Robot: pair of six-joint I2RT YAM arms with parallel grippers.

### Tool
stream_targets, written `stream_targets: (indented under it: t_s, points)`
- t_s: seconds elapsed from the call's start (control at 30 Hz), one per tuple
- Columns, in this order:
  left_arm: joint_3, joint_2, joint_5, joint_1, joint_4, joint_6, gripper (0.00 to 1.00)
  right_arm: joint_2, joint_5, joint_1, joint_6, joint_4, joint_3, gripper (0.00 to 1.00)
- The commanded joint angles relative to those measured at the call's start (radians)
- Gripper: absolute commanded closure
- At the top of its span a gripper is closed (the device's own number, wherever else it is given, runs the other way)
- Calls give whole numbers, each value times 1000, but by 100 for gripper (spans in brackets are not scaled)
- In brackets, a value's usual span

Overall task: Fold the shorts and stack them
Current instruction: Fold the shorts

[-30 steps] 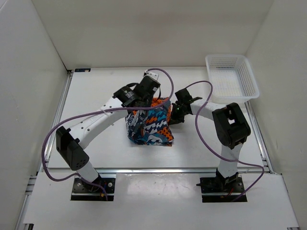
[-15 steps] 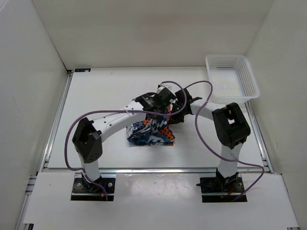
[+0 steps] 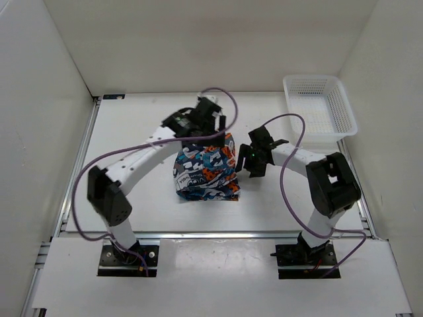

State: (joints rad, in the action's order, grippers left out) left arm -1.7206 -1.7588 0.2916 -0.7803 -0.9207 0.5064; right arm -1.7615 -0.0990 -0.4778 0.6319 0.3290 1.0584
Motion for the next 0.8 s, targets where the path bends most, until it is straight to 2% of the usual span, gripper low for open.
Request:
stream_targets:
  t_s: [0.0, 0.03, 0.07, 0.1, 0.13, 0.17, 0.2, 0.27, 0.37, 0.53, 0.7, 0.77]
  points:
    - [18, 195, -87, 90, -15, 9, 6, 126, 122, 7, -53, 132, -41, 27]
    - [54, 212, -101, 128, -15, 0, 11, 155, 145, 7, -63, 152, -55, 27]
    - [81, 229, -114, 145, -15, 0, 24, 216, 195, 7, -63, 198, -64, 36]
    - [105, 255, -114, 173, -15, 0, 30, 249, 226, 7, -72, 221, -64, 43]
    - [155, 255, -132, 183, -15, 0, 37, 279, 252, 7, -72, 241, -64, 53]
    - [180, 268, -143, 194, -15, 13, 45, 343, 271, 7, -72, 260, -64, 72]
    - [205, 268, -158, 194, -3, 14, 61, 371, 280, 7, -72, 271, -45, 79]
    - [281, 257, -198, 205, 40, 43, 73, 405, 265, -19, -83, 280, -9, 89]
    - [367, 191, -250, 214, 111, 69, 89, 338, 197, -77, -95, 280, 115, 94]
    - [453, 79, -290, 223, 178, 107, 89, 133, 125, -203, -126, 280, 343, 98]
    - [503, 19, -315, 233, 236, 129, 89, -31, 48, -212, -115, 222, 388, 99]
    - [493, -5, -315, 233, 237, 129, 89, -104, 79, -212, -91, 208, 388, 99]
